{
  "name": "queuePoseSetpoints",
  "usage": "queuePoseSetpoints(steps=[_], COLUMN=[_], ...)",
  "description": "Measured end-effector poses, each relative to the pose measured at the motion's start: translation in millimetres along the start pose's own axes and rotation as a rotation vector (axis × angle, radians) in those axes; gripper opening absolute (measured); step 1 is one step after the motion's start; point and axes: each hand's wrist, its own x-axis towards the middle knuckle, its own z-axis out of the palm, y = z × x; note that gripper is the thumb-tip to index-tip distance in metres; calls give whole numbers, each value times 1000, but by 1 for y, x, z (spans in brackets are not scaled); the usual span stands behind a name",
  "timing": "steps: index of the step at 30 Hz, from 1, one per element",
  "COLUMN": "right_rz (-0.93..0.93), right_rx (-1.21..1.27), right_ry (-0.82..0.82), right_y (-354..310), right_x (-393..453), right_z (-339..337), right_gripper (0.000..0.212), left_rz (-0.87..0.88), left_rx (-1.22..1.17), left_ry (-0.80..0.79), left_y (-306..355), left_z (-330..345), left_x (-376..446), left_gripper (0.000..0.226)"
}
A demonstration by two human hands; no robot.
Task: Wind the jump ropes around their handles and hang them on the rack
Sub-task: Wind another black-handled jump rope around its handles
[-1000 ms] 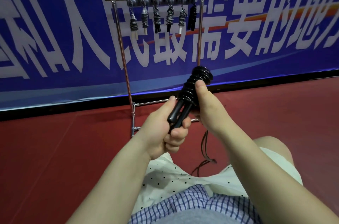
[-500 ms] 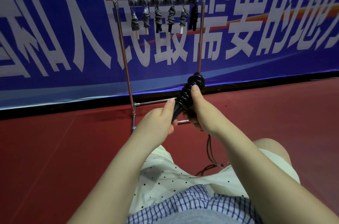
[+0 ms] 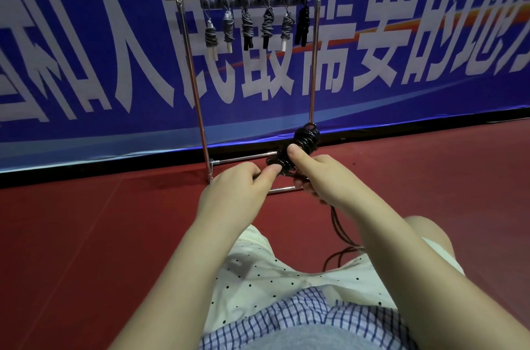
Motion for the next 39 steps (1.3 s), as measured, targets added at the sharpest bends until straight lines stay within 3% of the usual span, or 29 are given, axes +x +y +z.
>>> queuePoseSetpoints(steps=[5, 9, 12, 16, 20, 23, 28, 32, 39], right_rz=[-81, -190, -280, -384, -390, -285, -183, -127, -92], right_rx=[-6, 254, 436, 578, 543, 429, 217, 89, 329], right_ry=[100, 68, -22, -152, -152, -186, -183, -118, -109], right_y=[-4, 1, 4, 4, 2, 1, 3, 2, -5], right_x=[2, 5, 7, 5, 7, 4, 2, 2, -4], right_z=[7, 10, 8, 8, 6, 2, 1, 5, 7], right_gripper=[57, 51, 37, 35, 37, 47, 54, 61, 57], left_rz=[-1, 20, -47, -231, -336, -338, -265, -226, -94], left_rx=[-4, -113, -536, -1146, -1426, -1290, -850, -645, -301], left_ry=[19, -15, -262, -694, -864, -755, -478, -391, -204], left_y=[2, 1, 5, 7, 6, 8, 8, 6, 11], left_z=[-6, -12, -19, -27, -23, -17, -6, -3, -12], left_x=[1, 1, 1, -2, -2, -3, -6, -2, 2], left_gripper=[47, 37, 33, 63, 63, 58, 56, 55, 44])
